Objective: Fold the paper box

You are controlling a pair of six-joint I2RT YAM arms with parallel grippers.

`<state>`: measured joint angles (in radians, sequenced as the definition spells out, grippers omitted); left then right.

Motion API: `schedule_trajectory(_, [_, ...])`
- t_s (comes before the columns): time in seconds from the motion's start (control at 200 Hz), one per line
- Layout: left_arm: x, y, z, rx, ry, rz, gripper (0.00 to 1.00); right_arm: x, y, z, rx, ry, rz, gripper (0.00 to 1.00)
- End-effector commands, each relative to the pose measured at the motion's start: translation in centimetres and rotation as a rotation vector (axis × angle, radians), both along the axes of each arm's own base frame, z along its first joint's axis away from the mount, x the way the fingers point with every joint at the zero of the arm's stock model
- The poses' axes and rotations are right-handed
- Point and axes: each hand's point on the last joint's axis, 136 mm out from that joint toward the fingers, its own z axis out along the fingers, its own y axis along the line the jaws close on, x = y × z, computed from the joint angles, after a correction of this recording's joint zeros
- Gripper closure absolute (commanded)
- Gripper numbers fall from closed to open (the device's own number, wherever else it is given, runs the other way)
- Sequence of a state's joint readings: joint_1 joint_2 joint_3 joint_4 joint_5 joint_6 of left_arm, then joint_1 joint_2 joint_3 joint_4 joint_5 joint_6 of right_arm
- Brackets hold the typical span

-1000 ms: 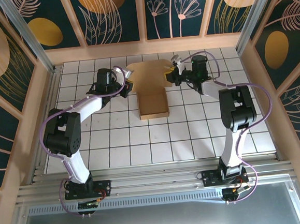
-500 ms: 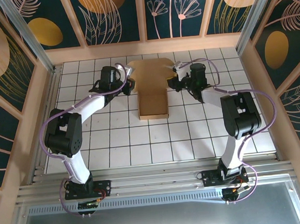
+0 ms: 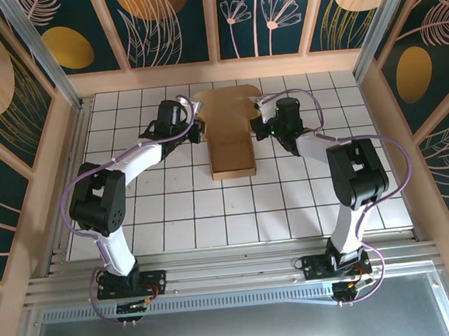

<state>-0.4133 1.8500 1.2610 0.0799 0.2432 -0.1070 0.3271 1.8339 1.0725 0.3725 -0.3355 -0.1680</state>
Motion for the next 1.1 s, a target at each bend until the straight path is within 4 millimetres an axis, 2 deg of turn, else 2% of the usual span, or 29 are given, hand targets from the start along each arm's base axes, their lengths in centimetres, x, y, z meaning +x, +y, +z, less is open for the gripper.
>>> schedule_trajectory(0.0, [-0.8,-3.9,-0.2,-0.071,0.021,-0.046,1.0,0.0,1.8,-1.0,-0.007,0.04,-0.053,1.0])
schedule_trajectory(0.185, [-0.9,-4.8,-0.5,-0.159,0.077,0.005,1.0,-0.5,2.1,-2.1,-0.019,0.045,-0.178,1.0])
schedule_trajectory(0.556, [-4.9,-6.0,0.2,-0.254,0.08,-0.063,1.0,-3.6,2.5,-3.0,-0.021,-0.007,-0.217,1.0])
schedule_trajectory(0.656, [-5.5,-5.8,0.3,-0.275,0.084,-0.05,1.0,-4.5,2.6,-2.7,-0.018,-0.017,-0.197,0.96])
schedule_trajectory(0.811, [-6.5,-5.5,0.7,-0.313,0.074,-0.053,1.0,-5.9,1.8,-1.9,0.005,-0.065,-0.221,0.96])
schedule_trajectory(0.906, [-7.6,-6.6,0.3,-0.328,0.08,-0.095,1.0,-7.0,1.9,-2.3,-0.013,-0.105,-0.226,0.96])
schedule_trajectory(0.926, [-8.3,-6.6,-0.7,-0.318,0.098,-0.102,1.0,-7.2,1.9,-2.3,-0.017,-0.116,-0.229,0.96])
schedule_trajectory(0.996, [-9.4,-7.1,-1.1,-0.318,0.098,-0.122,1.0,-7.7,1.6,-2.1,-0.023,-0.167,-0.243,0.97])
schedule_trajectory(1.096, [-9.4,-6.6,-0.8,-0.31,0.084,-0.098,1.0,-7.9,1.1,-1.7,-0.051,-0.218,-0.271,0.99])
